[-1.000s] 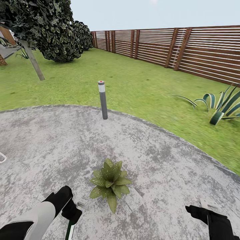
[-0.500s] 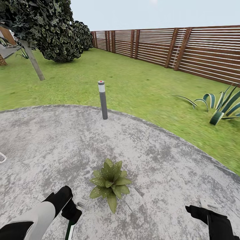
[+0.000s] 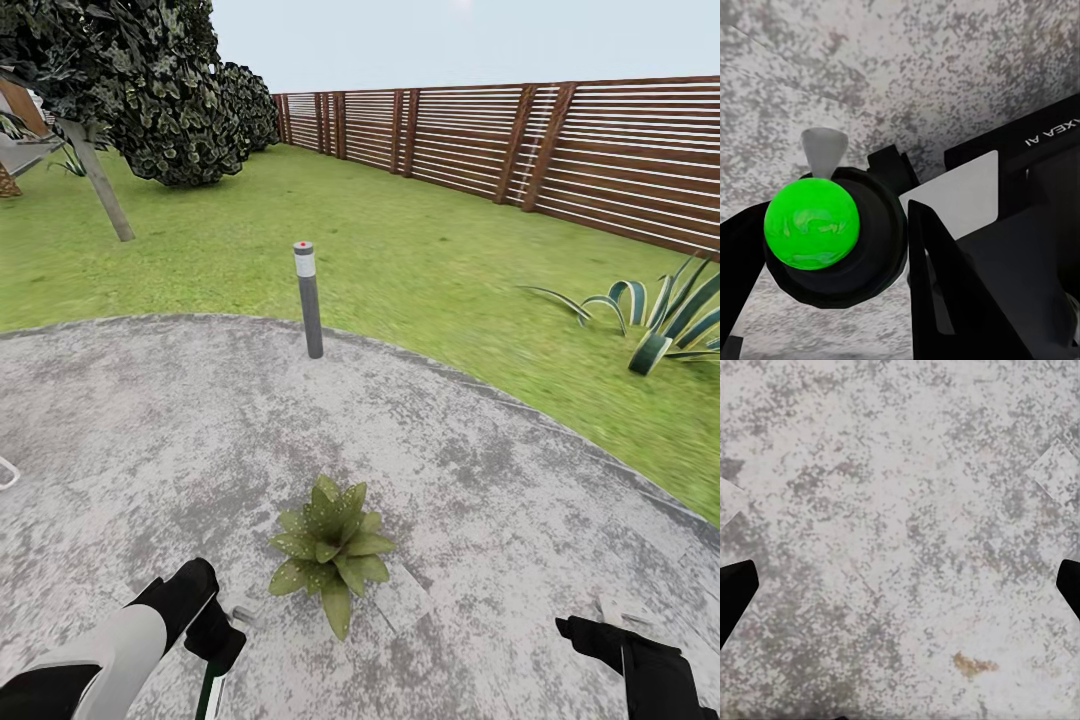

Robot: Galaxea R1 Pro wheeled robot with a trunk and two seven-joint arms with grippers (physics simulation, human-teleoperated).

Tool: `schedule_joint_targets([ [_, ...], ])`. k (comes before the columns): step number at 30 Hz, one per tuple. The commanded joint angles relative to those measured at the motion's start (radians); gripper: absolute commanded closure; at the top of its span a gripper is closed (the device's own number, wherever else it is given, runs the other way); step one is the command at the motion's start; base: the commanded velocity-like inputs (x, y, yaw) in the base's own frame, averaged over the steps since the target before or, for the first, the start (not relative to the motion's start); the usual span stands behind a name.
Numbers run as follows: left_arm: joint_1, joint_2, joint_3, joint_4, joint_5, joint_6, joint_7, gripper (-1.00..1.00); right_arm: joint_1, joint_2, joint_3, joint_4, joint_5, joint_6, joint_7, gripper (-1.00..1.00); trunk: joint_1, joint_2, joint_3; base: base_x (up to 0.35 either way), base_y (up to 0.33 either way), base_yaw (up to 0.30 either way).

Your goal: Pick up the pesticide atomizer in the garden and spray insectifuge to fully cover both potted plants in the garden.

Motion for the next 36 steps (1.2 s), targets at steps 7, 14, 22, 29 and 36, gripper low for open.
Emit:
schedule_joint_targets([
  [7,0.000,0.000,0.004,-0.001,-0.010,0.004,-0.008,1.00,-0.001,0.000,-0.003,0.035,0.009,0.002,0.009,-1.00,0.000,0.000,-0.001,0.000,0.000,0.000],
  [14,0.000,0.000,0.005,-0.001,-0.010,0.004,-0.008,1.00,-0.001,0.000,-0.003,0.036,0.009,0.002,0.008,-1.00,0.000,0.000,-0.001,0.000,0.000,0.000],
  [22,0.000,0.000,0.005,-0.001,-0.010,0.004,-0.006,1.00,-0.001,0.000,-0.003,0.036,0.009,0.002,0.008,-1.00,0.000,0.000,-0.001,0.000,0.000,0.000],
  [29,0.000,0.000,0.005,-0.001,-0.010,0.003,-0.006,1.00,-0.001,0.000,-0.003,0.036,0.009,0.002,0.007,-1.00,0.000,0.000,-0.001,0.000,0.000,0.000],
  [36,0.000,0.000,0.005,-0.001,-0.010,0.002,-0.006,1.00,-0.001,0.001,-0.003,0.036,0.009,0.002,0.007,-1.00,0.000,0.000,-0.001,0.000,0.000,0.000],
])
